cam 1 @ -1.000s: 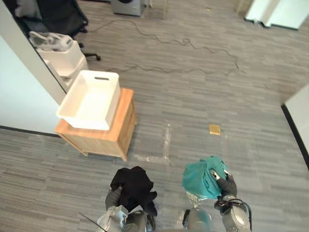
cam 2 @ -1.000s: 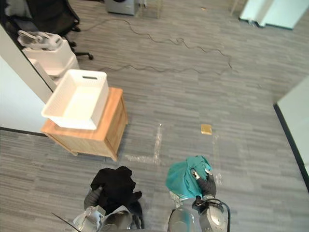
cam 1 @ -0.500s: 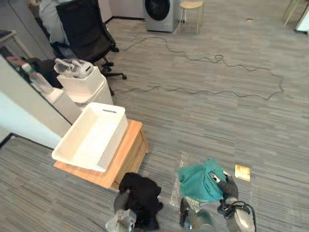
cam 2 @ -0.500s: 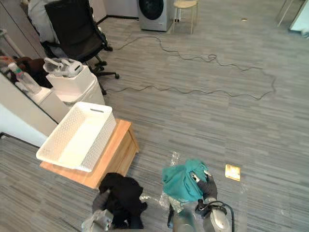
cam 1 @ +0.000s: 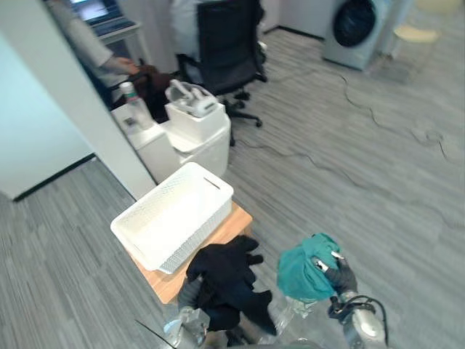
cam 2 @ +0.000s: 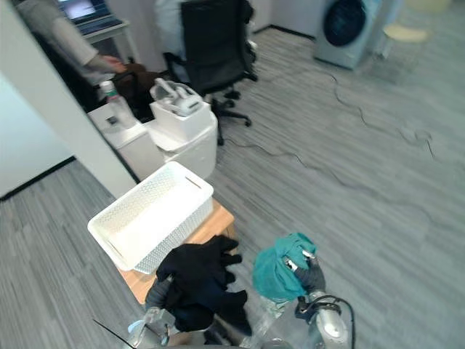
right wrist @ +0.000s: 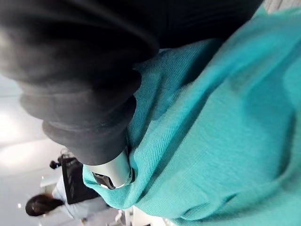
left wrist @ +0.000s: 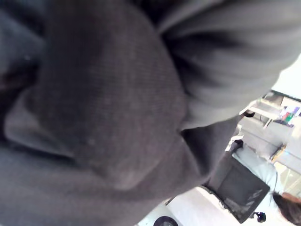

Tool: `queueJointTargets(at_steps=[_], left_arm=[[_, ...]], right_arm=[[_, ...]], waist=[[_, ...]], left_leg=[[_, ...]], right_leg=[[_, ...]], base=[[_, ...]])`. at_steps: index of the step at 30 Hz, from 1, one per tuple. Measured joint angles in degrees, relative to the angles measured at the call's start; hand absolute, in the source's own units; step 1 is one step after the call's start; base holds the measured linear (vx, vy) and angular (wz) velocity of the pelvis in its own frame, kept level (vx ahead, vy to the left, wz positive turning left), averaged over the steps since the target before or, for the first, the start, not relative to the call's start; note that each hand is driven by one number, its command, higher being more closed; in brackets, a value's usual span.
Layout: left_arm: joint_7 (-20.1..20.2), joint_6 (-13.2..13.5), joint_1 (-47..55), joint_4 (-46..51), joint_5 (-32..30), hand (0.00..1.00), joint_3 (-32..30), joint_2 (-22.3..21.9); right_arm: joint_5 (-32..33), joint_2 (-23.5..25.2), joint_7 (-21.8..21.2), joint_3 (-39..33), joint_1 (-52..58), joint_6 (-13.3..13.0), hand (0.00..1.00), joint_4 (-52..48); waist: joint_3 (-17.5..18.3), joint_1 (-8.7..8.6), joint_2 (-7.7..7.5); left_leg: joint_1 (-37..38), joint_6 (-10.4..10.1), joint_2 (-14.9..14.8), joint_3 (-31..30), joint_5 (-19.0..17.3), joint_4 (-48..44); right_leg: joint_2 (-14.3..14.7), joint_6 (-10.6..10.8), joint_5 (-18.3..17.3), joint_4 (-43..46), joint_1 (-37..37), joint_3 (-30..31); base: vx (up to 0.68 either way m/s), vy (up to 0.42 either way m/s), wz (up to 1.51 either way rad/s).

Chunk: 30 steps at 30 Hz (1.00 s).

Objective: Tidy the bed and pick cloth on bed and put in laundry

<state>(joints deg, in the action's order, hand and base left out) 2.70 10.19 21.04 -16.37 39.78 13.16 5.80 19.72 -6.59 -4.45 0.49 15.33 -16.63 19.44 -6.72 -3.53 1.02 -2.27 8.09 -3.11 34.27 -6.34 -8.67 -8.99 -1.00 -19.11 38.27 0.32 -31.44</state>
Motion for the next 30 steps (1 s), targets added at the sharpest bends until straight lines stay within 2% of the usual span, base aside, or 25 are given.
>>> queueJointTargets(at_steps=[1,2,3,4,5,6,7,8,10,12,16,18,22,23,26,27,30], left_arm=[[1.07,-0.01,-0.49,-0.54,-0.22,1.0,0.53,1.34],[1.56,-0.02,-1.0,-1.33,-0.23,1.0,0.64,1.92],[2.69,-0.22,-2.05,-2.82,-0.23,1.0,0.81,3.01],[3.0,-0.29,-2.05,-2.89,-0.23,1.0,0.88,3.19],[3.62,-0.33,-2.04,-3.05,-0.23,1.0,1.41,4.06],[3.55,-0.3,-1.9,-3.34,-0.18,1.0,1.76,5.09],[3.49,-0.27,-1.65,-3.34,-0.16,1.0,1.85,5.72],[3.18,-0.51,-1.83,-5.12,-0.11,1.0,2.25,5.59],[3.17,-0.28,-1.03,-4.87,-0.08,1.0,3.89,3.73],[3.29,-0.27,-0.99,-4.8,-0.1,1.0,5.52,2.93],[4.19,-0.08,-1.26,-4.64,-0.11,1.0,6.45,2.92],[5.4,0.19,-1.16,-4.42,-0.12,1.0,6.51,2.86],[5.86,0.05,-1.13,-3.83,-0.17,1.0,7.58,2.84],[5.75,-0.13,-1.14,-3.69,-0.14,1.0,7.71,2.82],[4.91,-1.02,-2.03,-3.67,-0.02,1.0,7.87,2.95],[4.45,-1.03,-2.03,-3.7,0.07,1.0,8.13,3.12],[4.36,-1.12,-1.88,-4.15,0.19,1.0,8.4,4.17]], right_arm=[[-0.01,1.17,1.37,-0.05,0.24,-0.55,1.0,-0.22],[0.0,1.56,2.12,-0.06,0.51,-0.81,1.0,-0.63],[-0.1,1.99,3.56,0.08,1.12,-1.01,1.0,-1.84],[-0.1,2.08,3.93,0.08,1.39,-1.01,1.0,-2.44],[-0.1,2.59,5.15,0.03,2.14,-1.29,1.0,-4.56],[-0.17,3.42,5.53,0.23,1.74,-1.99,1.0,-4.99],[-0.24,3.93,5.48,0.52,1.31,-2.21,1.0,-5.0],[-0.29,3.67,5.33,1.01,-0.75,-2.58,1.0,-4.43],[-0.98,2.8,5.17,1.72,-2.76,-3.91,1.0,-5.21],[-1.87,2.74,5.22,2.2,-3.81,-4.35,1.0,-5.22],[-2.69,2.73,5.7,2.17,-3.76,-4.37,1.0,-5.9],[-5.26,1.73,6.3,2.1,-3.75,-4.39,1.0,-8.83],[-9.78,0.33,6.03,0.35,-4.47,-4.87,1.0,-17.5],[-10.89,-1.09,5.33,-0.07,-5.74,-5.03,1.0,-19.99],[-11.15,-4.81,3.07,-0.2,-10.84,-4.95,1.0,-23.31],[-11.35,-5.98,1.62,-0.18,-14.32,-4.56,1.0,-24.03],[-11.02,-8.02,-1.71,0.21,-20.94,-1.84,1.0,-26.68]], waist=[[0.28,-0.88,-0.57],[0.14,-1.1,-0.32],[0.1,-2.28,-0.11],[0.13,-2.37,0.01],[0.13,-2.25,-0.05],[0.49,-1.67,-2.66],[0.38,-1.43,-3.6],[0.74,-1.05,-3.94],[1.09,-0.67,-1.36],[1.01,-0.63,-0.29],[0.81,-2.06,-0.48],[0.65,-1.82,-1.15],[0.87,-1.62,-1.47],[0.98,-1.71,-1.53],[1.23,-1.79,-1.82],[1.46,-1.11,-2.01],[2.51,1.3,-2.43]], left_leg=[[0.56,-0.65,0.7,-5.0,0.77,1.08],[1.2,-0.93,1.14,-7.91,1.08,1.83],[2.71,-1.71,1.51,-13.94,1.81,2.64],[2.93,-1.99,1.68,-15.05,1.88,2.75],[3.61,-2.65,2.55,-18.52,2.2,2.9],[5.34,-3.63,4.57,-19.92,2.49,3.78],[5.65,-3.85,5.77,-20.05,2.52,4.26],[6.24,-4.74,5.63,-20.74,2.49,4.94],[4.84,-6.1,3.26,-20.53,2.32,5.11],[5.0,-6.81,2.3,-20.52,2.75,6.32],[5.13,-8.5,1.04,-19.51,1.14,4.82],[4.92,-8.3,-0.55,-14.67,-1.44,2.25],[4.94,-8.45,1.18,-14.59,-1.24,3.14],[4.92,-8.37,1.96,-15.58,0.05,3.56],[5.17,-8.04,3.04,-16.89,0.75,4.07],[5.9,-8.76,3.39,-16.78,1.27,5.05],[6.4,-8.49,3.7,-16.86,1.92,7.85]], right_leg=[[1.01,0.66,-1.45,-0.94,-2.67,5.38],[1.54,0.68,-1.59,-2.12,-4.11,8.93],[2.92,1.5,-1.12,-6.3,-6.28,17.55],[2.96,1.89,-0.86,-7.17,-6.68,18.93],[2.28,3.89,1.45,-11.83,-6.87,22.7],[-0.01,3.63,9.81,-18.02,-7.02,25.17],[-1.3,3.75,14.22,-19.46,-7.73,25.8],[-1.67,6.42,13.01,-18.49,-7.78,26.59],[0.69,5.55,14.72,-23.49,-7.13,25.45],[1.85,5.05,15.66,-25.95,-6.05,24.76],[1.97,4.98,15.71,-28.2,-2.4,21.87],[1.78,5.07,15.64,-28.5,-1.5,21.91],[0.19,5.46,15.7,-28.57,-1.53,22.08],[-0.29,5.58,15.78,-28.56,-1.37,22.03],[-1.09,5.57,15.79,-28.64,-0.31,22.08],[-1.17,5.47,15.85,-29.14,0.31,22.15],[-1.37,5.75,16.38,-31.12,0.9,22.38]], base=[[0.41,-0.152,2.22],[0.38,-0.189,2.69],[0.22,-0.14,1.97],[0.28,-0.189,2.2],[0.34,-0.277,1.47],[0.33,-0.303,1.37],[0.25,-0.289,0.77],[0.14,-0.196,0.21],[0.16,-0.158,-0.03],[0.14,-0.107,0.02],[0.07,-0.027,0.29],[0.01,0.046,0.08],[0.02,0.109,0.09],[0.04,0.099,0.26],[0.03,0.095,0.46],[0.0,0.065,0.17],[-0.01,0.042,0.09]])
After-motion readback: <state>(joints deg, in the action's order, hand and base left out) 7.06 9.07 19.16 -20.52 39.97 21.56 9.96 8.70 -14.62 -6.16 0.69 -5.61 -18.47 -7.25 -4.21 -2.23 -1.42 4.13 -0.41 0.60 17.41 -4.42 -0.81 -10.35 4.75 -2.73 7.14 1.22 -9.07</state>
